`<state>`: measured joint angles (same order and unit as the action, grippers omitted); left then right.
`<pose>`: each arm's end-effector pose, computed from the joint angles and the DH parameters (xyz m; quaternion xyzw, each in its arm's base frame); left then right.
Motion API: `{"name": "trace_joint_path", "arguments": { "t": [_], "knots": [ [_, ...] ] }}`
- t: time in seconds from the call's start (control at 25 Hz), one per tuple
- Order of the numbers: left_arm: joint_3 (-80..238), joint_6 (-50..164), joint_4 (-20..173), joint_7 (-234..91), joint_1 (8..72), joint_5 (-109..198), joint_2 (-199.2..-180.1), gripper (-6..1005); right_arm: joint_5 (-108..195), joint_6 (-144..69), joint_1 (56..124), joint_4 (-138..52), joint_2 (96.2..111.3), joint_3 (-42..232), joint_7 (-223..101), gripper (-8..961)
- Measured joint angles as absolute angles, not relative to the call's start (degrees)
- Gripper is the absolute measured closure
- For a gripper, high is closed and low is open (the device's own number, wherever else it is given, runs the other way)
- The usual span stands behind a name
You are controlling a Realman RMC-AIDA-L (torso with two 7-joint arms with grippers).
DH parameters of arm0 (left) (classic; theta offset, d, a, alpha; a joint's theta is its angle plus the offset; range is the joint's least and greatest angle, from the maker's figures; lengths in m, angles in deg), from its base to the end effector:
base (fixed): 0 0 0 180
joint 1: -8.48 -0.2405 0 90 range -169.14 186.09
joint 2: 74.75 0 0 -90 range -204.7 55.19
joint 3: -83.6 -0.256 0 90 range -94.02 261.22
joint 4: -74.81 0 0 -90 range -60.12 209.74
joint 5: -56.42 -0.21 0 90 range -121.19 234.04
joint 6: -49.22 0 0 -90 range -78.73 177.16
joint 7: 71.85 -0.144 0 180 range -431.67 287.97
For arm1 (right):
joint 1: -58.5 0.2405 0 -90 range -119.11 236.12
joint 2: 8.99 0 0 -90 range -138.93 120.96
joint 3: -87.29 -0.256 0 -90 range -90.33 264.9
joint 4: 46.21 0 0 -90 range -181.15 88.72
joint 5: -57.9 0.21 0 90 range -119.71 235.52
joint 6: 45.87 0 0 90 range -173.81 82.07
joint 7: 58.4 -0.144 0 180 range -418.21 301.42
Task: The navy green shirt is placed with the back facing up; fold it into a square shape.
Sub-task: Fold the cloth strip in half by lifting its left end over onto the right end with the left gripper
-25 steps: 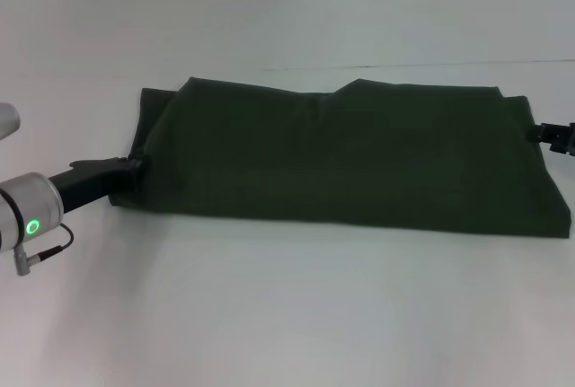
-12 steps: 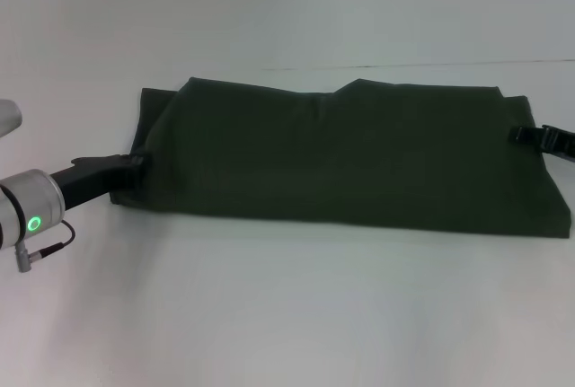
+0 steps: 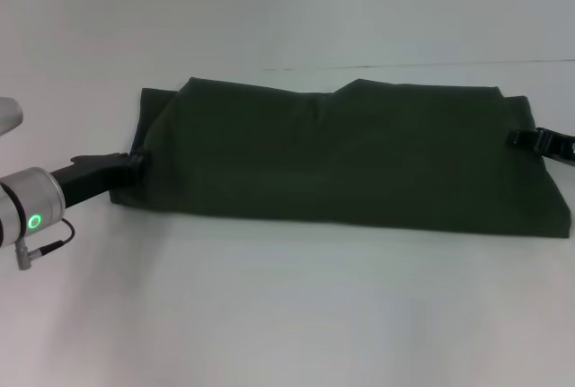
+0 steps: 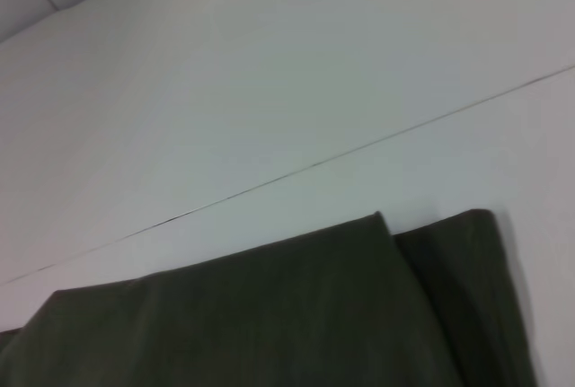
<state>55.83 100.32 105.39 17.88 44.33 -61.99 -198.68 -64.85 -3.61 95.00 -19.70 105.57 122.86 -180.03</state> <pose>-0.3061 0.3903 -0.0215 -0.8069 -0.4295 -0.1947 0.3558 0.3491 0.4091 0.0334 -0.6840 0.5928 0.1755 0.3873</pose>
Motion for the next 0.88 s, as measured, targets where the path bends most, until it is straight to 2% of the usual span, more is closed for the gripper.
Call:
{"name": "trace_joint_path", "arguments": {
  "t": [0.2, 0.52, 0.76, 0.88],
  "knots": [
    [55.83, 100.29, 105.39, 17.88, 44.36, -61.99, -198.68, 998, -64.88, -2.67, 95.05, -19.68, 105.45, 122.96, -180.06, 594],
    [55.83, 100.20, 105.39, 17.88, 44.34, -61.91, -198.67, 998, -64.49, -2.41, 94.31, -19.31, 105.39, 122.42, -180.06, 831],
    [56.17, 100.17, 105.39, 17.91, 44.13, -61.72, -198.68, 997, -64.38, -2.39, 93.08, -19.00, 105.59, 120.34, -179.66, 953],
    [56.24, 100.35, 105.46, 18.19, 43.97, -61.65, -198.68, 997, -63.51, -2.15, 92.31, -18.84, 105.55, 120.02, -179.43, 954]
  ]
}}
